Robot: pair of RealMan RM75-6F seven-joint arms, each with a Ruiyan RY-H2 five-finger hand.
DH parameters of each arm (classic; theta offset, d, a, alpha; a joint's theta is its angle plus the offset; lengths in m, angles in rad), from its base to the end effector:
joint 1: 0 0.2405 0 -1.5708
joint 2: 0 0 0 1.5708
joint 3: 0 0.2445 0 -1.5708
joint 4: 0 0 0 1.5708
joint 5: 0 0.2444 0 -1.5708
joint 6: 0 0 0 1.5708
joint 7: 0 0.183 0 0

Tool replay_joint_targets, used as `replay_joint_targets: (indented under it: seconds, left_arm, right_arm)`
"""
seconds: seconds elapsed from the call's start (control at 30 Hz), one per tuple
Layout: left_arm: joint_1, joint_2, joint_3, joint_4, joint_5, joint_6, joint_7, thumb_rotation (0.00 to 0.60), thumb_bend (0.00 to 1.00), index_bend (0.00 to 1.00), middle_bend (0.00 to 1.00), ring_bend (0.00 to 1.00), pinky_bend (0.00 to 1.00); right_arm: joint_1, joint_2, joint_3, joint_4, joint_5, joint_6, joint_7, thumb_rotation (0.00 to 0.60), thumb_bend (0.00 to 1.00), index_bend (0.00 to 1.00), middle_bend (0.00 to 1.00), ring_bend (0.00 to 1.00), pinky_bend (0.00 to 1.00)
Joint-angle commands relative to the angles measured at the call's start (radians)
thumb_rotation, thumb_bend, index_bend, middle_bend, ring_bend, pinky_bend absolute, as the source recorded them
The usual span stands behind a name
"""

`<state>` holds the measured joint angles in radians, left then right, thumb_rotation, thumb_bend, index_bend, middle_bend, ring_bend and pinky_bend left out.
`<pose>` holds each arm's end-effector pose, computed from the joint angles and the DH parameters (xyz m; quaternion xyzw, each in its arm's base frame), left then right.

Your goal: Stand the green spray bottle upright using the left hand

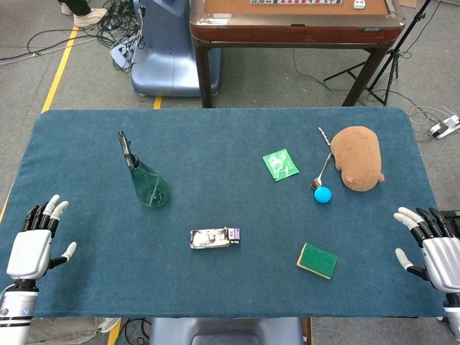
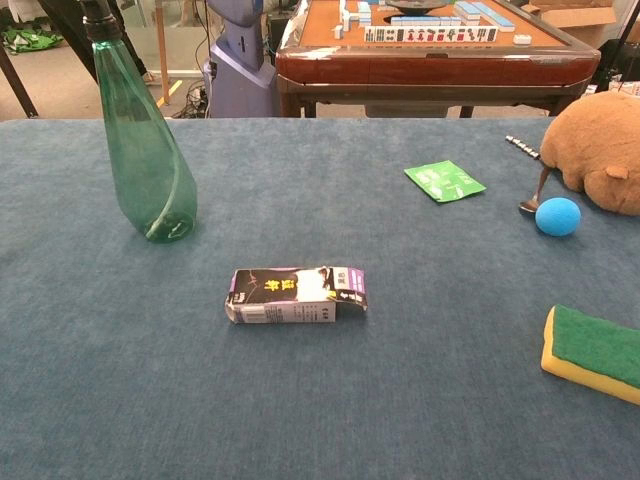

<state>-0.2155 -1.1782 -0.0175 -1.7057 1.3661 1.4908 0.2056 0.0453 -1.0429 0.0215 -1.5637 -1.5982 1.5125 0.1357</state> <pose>-0.2798 0.2487 0.0959 -0.6035 -0.3751 -0.3739 0.5960 -0.3261 -0.2030 0.1451 0.6125 -0.3842 0.3959 0.5661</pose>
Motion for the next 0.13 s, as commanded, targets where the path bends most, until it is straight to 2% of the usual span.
replay_joint_targets:
  seconds: [0.03, 0.13]
  left_arm:
    - [0.027, -0.006, 0.022, -0.022, 0.033, 0.033, 0.056, 0.6, 0.31, 0.07, 0.0, 0.0, 0.0]
    - [0.042, -0.017, 0.029, -0.029, 0.059, 0.054, 0.086, 0.6, 0.31, 0.07, 0.0, 0.0, 0.0]
  right_arm:
    - [0.0, -0.002, -0.001, 0.001, 0.0, 0.001, -0.002, 0.6, 0.33, 0.21, 0.17, 0.07, 0.06]
    - [-0.001, -0.003, -0.001, 0.001, -0.001, 0.004, -0.004, 0.6, 0.33, 0.21, 0.17, 0.07, 0.06]
